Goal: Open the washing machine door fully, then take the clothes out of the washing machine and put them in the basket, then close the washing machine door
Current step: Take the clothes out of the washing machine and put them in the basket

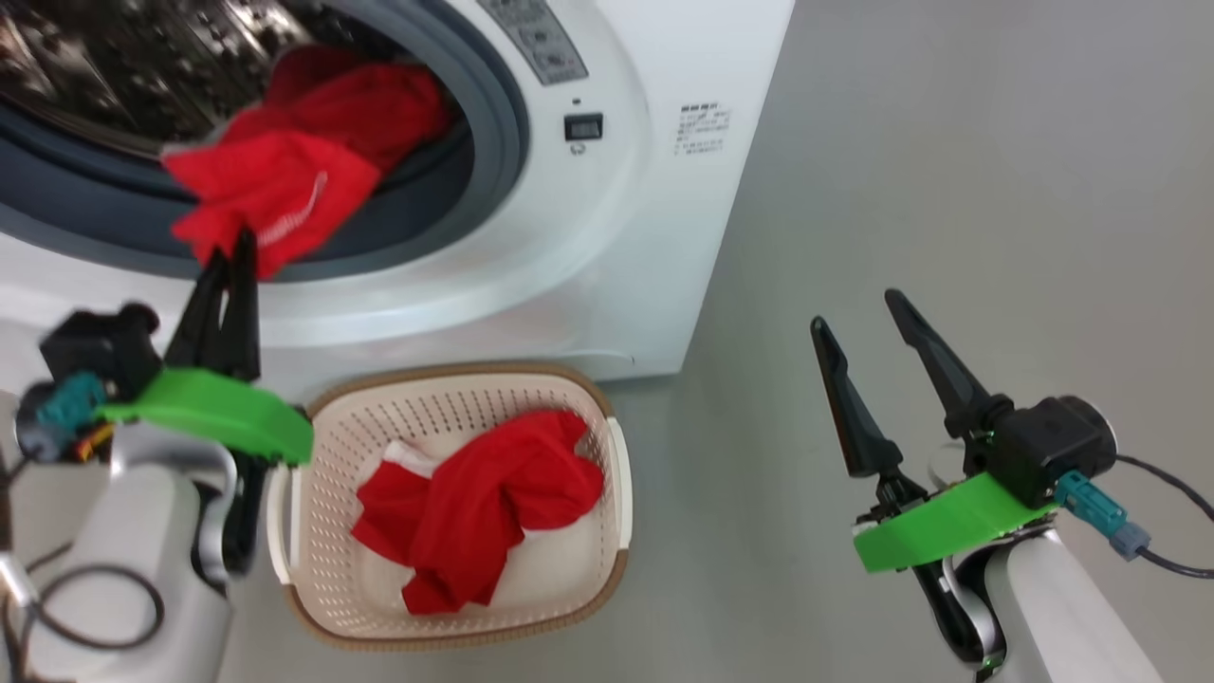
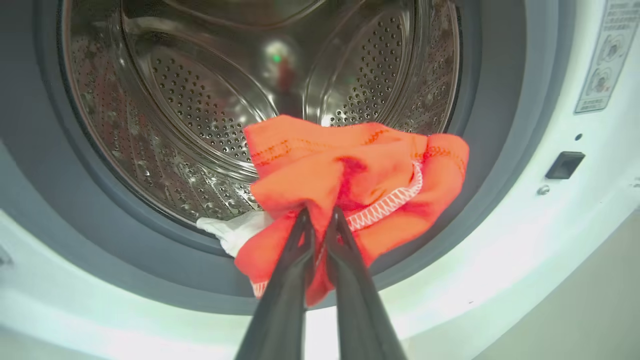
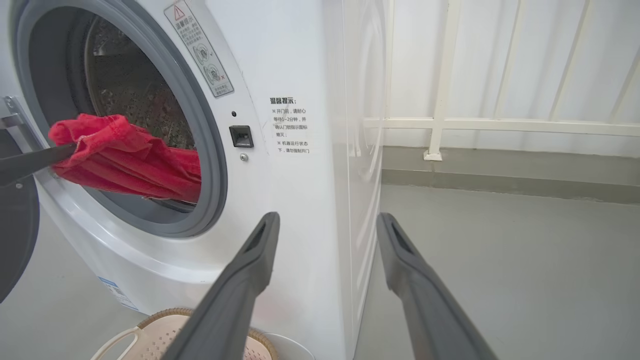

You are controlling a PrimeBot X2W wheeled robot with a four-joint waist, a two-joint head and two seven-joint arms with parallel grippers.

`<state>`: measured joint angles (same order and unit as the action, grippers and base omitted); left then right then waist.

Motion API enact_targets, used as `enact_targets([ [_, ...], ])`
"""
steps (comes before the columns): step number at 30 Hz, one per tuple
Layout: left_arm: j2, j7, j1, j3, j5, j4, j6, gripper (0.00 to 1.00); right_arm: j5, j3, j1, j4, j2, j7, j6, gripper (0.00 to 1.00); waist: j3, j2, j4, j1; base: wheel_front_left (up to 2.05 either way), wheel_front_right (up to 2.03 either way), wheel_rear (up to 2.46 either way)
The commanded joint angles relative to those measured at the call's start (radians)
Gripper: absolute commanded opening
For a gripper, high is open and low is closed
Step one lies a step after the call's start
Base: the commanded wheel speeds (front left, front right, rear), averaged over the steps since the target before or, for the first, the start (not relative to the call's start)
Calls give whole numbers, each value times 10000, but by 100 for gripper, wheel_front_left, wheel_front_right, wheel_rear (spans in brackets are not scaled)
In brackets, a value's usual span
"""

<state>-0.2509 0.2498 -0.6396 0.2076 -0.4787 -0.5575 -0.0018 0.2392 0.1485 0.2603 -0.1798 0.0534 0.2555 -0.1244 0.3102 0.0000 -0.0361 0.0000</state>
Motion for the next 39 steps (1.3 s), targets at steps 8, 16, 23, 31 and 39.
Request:
enact_targets([
  [8, -197, 119, 1358, -719, 179, 1416, 253, 0, 77, 204, -434, 142, -32, 63, -63, 100, -1046, 0, 218, 0, 0, 0, 0],
  [16, -173, 100, 2804, -784, 273, 2827, 686, 0, 132, 180, -696, 92, -32, 63, -63, 100, -1544, 0, 256, 0, 0, 0, 0],
  [23, -148, -77, 3770, -855, 247, 4426, 1148, 0, 200, 181, -767, 63, -32, 63, -63, 100, -1743, 0, 307, 0, 0, 0, 0],
  [31, -191, -556, 4581, -736, 296, 6010, 1511, 0, 264, 123, -786, 106, -32, 63, -63, 100, -1735, 0, 379, 0, 0, 0, 0],
  [39, 61, -1091, 4602, -537, -185, 5732, 1440, 0, 341, 195, -715, 154, -32, 63, -63, 100, -1457, 0, 390, 0, 0, 0, 0],
])
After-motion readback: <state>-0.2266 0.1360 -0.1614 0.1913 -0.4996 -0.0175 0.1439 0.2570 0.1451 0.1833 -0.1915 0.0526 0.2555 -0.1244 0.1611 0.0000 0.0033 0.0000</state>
